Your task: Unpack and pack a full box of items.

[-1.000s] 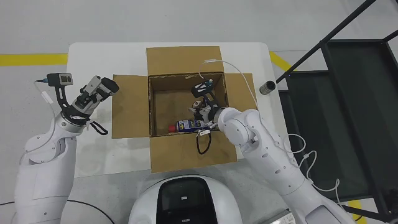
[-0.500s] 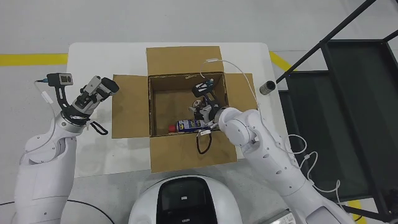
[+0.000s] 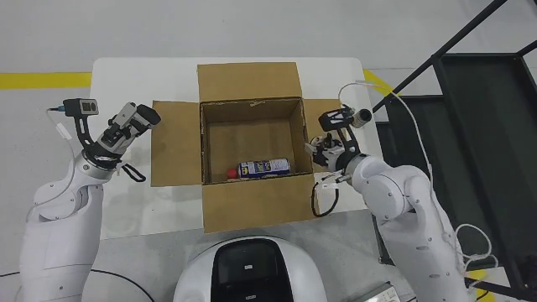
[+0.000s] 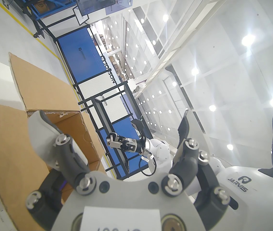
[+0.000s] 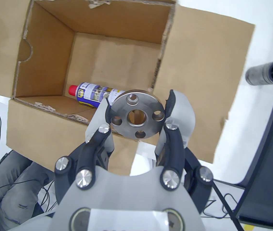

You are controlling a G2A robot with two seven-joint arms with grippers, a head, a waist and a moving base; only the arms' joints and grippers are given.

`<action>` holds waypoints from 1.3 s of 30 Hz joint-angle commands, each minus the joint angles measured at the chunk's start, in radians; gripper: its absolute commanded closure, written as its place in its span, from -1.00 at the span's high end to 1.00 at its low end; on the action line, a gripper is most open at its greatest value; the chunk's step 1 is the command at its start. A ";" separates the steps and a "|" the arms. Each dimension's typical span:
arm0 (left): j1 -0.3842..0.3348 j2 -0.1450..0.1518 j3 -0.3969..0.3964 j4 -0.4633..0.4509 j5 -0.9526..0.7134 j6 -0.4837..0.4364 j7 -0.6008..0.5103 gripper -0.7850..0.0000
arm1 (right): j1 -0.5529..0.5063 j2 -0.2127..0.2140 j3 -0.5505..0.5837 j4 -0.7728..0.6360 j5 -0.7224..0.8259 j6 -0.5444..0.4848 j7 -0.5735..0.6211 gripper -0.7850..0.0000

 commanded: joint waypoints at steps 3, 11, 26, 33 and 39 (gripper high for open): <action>0.000 0.000 0.000 0.000 0.000 0.000 0.000 1.00 | -0.052 0.007 0.136 0.023 0.062 0.001 -0.017 -1.00; 0.000 0.000 0.000 0.000 0.000 0.000 0.000 1.00 | -0.093 0.018 0.296 0.152 0.161 -0.042 -0.065 -1.00; 0.000 0.000 0.000 0.000 0.000 0.000 0.000 1.00 | 0.091 0.023 0.193 0.575 0.148 -0.037 -0.100 -1.00; 0.000 0.000 0.000 0.000 0.000 0.000 0.000 1.00 | 0.200 0.019 0.140 0.757 0.138 0.003 -0.153 -1.00; 0.000 0.000 0.000 0.000 0.000 0.000 0.000 1.00 | 0.257 0.018 0.114 0.845 0.122 0.031 -0.195 -1.00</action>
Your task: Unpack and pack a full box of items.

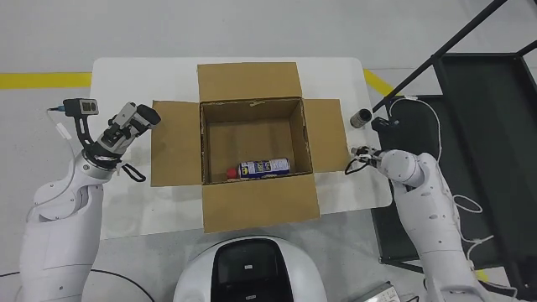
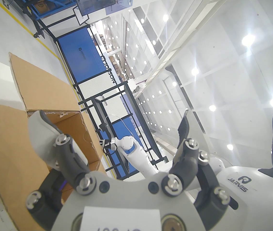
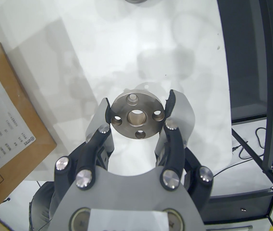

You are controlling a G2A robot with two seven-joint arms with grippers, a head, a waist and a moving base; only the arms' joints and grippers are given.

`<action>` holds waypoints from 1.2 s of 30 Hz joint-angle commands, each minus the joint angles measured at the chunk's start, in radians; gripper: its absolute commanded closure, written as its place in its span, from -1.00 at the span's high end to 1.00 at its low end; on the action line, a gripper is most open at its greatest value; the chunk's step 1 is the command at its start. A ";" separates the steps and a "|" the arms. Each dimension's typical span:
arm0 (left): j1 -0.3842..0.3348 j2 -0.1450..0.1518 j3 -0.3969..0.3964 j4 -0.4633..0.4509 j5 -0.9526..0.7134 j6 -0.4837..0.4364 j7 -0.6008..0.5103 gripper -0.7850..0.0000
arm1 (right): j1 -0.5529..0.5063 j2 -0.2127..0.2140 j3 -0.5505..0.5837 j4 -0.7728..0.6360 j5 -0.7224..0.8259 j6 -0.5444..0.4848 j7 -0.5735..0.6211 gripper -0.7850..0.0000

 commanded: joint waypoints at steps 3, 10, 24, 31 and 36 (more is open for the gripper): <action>0.000 0.000 0.000 0.000 0.000 0.000 0.000 1.00 | 0.040 -0.002 -0.022 0.054 -0.007 0.023 -0.011 -1.00; 0.000 0.000 0.000 0.000 0.000 0.000 0.000 1.00 | 0.094 -0.006 -0.055 0.127 -0.027 0.066 -0.049 -1.00; 0.000 0.000 0.000 0.000 0.000 0.000 0.000 1.00 | 0.171 -0.014 -0.106 0.229 -0.031 0.118 -0.086 1.00; 0.000 0.000 0.000 0.000 0.000 0.000 0.000 1.00 | 0.164 -0.015 -0.116 0.210 -0.034 0.137 -0.098 1.00; 0.000 0.000 0.000 0.000 0.000 0.000 0.000 1.00 | 0.092 -0.010 -0.086 0.110 -0.016 0.150 -0.126 1.00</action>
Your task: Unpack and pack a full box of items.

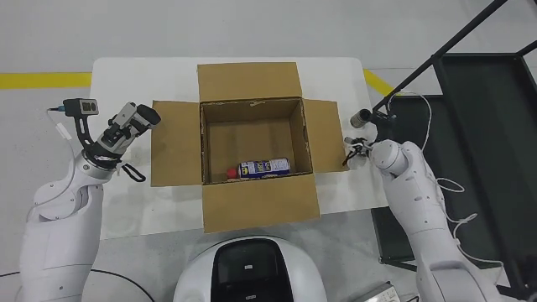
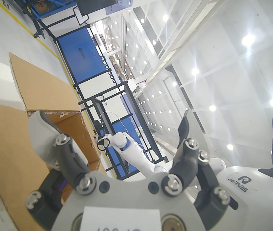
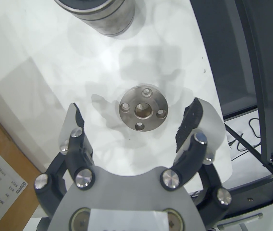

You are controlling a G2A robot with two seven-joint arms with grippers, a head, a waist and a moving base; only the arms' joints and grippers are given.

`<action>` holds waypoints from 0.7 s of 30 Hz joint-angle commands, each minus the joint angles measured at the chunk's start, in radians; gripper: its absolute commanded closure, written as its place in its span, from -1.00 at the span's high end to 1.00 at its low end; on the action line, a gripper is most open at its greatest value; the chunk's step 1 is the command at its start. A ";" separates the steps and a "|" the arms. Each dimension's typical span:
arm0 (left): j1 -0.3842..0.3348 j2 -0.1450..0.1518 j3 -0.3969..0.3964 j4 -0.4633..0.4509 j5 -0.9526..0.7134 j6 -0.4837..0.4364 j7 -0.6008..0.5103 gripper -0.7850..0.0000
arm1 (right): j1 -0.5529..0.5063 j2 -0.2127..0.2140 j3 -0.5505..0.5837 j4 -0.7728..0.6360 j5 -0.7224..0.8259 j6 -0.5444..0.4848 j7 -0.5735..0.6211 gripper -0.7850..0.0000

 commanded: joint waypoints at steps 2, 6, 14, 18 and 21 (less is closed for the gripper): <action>0.000 0.000 0.000 0.000 0.000 0.000 0.000 1.00 | -0.081 0.005 0.032 -0.116 0.016 0.015 -0.012 1.00; 0.000 0.000 0.000 0.000 0.000 0.000 0.000 1.00 | -0.213 0.012 0.080 -0.317 0.018 0.035 -0.018 1.00; 0.000 0.000 0.000 0.000 0.000 0.000 0.000 1.00 | -0.366 0.017 0.139 -0.616 0.002 0.055 -0.041 1.00; 0.000 0.000 0.000 0.000 0.000 0.000 0.000 1.00 | -0.380 0.019 0.138 -0.722 -0.024 0.034 -0.049 1.00; 0.000 0.000 0.000 0.000 0.000 0.000 0.000 1.00 | -0.367 0.024 0.105 -0.796 -0.071 -0.049 -0.009 1.00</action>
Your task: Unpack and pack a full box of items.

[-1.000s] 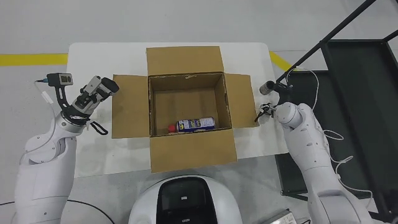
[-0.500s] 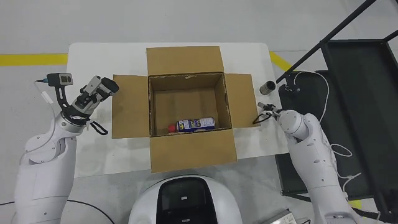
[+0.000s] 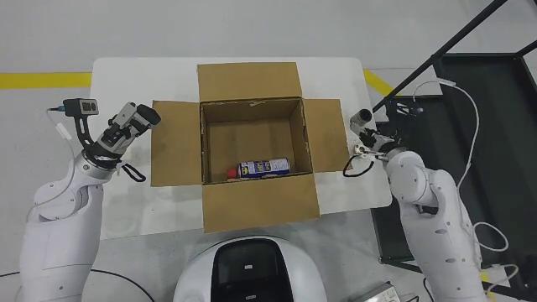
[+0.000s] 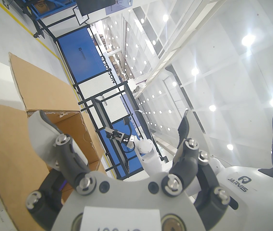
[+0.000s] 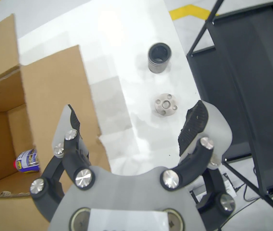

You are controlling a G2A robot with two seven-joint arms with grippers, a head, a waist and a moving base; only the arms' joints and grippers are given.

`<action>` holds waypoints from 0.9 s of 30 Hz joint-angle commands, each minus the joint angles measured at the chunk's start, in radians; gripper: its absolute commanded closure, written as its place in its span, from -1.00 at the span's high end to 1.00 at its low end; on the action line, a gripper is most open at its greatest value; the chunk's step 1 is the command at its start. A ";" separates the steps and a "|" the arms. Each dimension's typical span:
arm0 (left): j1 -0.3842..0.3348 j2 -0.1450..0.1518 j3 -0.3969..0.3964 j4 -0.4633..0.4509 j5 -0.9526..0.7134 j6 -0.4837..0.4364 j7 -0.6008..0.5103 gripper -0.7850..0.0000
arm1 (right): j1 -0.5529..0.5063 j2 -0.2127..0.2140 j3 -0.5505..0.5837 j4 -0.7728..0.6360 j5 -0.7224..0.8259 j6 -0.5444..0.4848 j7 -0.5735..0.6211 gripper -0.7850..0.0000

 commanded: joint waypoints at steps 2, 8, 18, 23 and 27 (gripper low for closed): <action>0.000 0.000 0.000 0.000 0.000 0.000 0.000 1.00 | 0.025 0.006 -0.041 -0.065 -0.052 -0.110 0.046 1.00; 0.000 0.000 0.000 0.000 0.000 0.000 0.000 1.00 | 0.104 0.017 -0.153 -0.134 -0.129 -0.385 0.117 1.00; 0.000 0.000 0.000 0.000 0.000 0.000 0.000 1.00 | 0.237 0.020 -0.278 -0.071 -0.115 -0.613 0.169 1.00; 0.000 0.000 0.000 0.000 0.000 0.000 0.000 1.00 | 0.237 0.020 -0.278 -0.071 -0.115 -0.613 0.169 1.00; 0.000 0.000 0.000 0.000 0.000 0.000 0.000 1.00 | 0.237 0.020 -0.278 -0.071 -0.115 -0.613 0.169 1.00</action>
